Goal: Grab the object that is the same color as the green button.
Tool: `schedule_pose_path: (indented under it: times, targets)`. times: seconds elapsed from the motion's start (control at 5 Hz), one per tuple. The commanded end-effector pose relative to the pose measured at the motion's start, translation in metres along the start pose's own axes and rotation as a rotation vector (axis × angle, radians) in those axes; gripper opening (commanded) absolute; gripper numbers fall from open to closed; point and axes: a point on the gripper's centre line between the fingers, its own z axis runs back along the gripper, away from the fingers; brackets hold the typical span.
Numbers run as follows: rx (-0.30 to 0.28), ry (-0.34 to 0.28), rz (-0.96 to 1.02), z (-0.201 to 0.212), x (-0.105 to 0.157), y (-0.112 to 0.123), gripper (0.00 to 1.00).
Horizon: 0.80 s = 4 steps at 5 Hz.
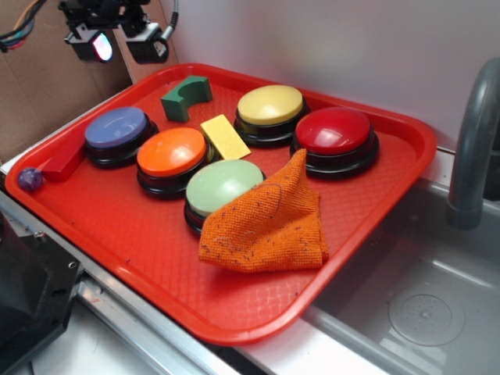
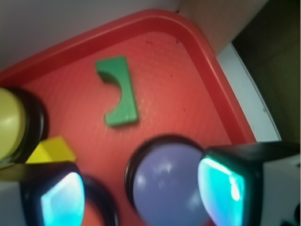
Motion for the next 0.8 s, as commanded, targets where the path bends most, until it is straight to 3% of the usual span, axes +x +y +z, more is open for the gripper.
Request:
schedule_pose_path:
  times: [0.0,0.2,0.6]
  targets:
    - [0.014,-0.082,0.085,-0.023,0.038,0.009,1.0]
    - [-0.005,-0.078,0.067,-0.04,0.048,0.0,1.0]
    - [0.016,-0.061,0.041,-0.059,0.052,-0.012,1.0]
